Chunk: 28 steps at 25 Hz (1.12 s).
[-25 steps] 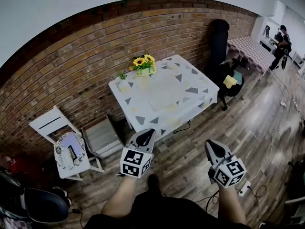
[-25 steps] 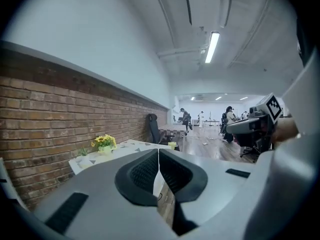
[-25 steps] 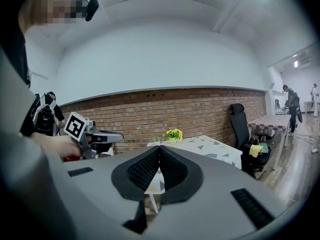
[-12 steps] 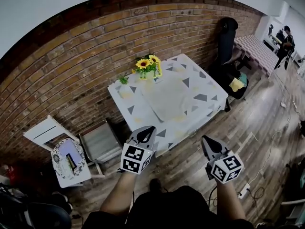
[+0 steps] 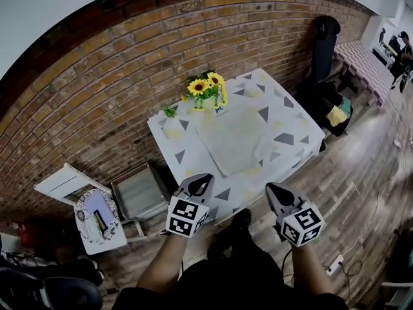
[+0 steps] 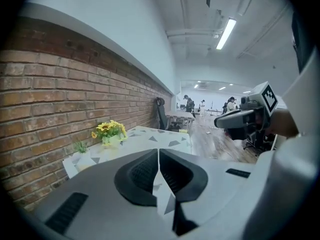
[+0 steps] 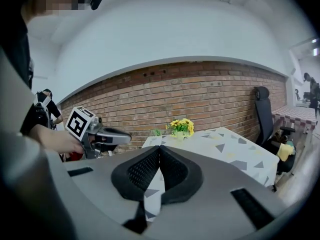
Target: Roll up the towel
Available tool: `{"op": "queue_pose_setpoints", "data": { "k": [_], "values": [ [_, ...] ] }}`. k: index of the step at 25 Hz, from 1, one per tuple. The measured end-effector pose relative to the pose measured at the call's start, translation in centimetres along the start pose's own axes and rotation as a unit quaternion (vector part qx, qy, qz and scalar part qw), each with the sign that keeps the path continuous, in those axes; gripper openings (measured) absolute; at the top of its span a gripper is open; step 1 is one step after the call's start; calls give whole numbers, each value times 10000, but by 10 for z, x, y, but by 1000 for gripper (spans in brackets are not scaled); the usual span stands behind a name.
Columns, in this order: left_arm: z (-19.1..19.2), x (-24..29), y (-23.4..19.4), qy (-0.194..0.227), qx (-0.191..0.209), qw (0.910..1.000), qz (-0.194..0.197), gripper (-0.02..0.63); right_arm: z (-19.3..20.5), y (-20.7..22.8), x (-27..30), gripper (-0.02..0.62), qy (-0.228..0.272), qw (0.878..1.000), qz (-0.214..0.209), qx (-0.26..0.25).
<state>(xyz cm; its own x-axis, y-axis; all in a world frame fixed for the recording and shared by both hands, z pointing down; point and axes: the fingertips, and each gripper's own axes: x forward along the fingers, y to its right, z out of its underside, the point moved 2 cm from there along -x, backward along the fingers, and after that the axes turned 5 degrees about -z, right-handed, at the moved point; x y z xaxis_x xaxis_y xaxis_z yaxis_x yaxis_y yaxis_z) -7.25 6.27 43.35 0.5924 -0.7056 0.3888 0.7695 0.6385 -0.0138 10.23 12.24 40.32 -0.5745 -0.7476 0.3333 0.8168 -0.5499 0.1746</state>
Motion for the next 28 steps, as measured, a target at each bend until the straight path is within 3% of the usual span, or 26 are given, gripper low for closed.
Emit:
{"op": "queue_pose_setpoints", "data": {
  "k": [8, 14, 20, 28],
  "values": [
    [-1, 81, -13, -587, -84, 9981, -193, 23, -2, 83, 76, 19, -404, 9976, -557, -63],
    [-8, 113, -28, -783, -55, 9959, -453, 23, 12, 100, 116, 56, -763, 9909, -1111, -58],
    [17, 123, -34, -1044, -60, 9942, -235, 23, 33, 70, 138, 97, -1288, 9814, -1404, -245],
    [64, 116, -39, -1238, 0, 9911, 484, 26, 100, 18, 163, 141, -2319, 9592, -1386, -833]
  ]
}}
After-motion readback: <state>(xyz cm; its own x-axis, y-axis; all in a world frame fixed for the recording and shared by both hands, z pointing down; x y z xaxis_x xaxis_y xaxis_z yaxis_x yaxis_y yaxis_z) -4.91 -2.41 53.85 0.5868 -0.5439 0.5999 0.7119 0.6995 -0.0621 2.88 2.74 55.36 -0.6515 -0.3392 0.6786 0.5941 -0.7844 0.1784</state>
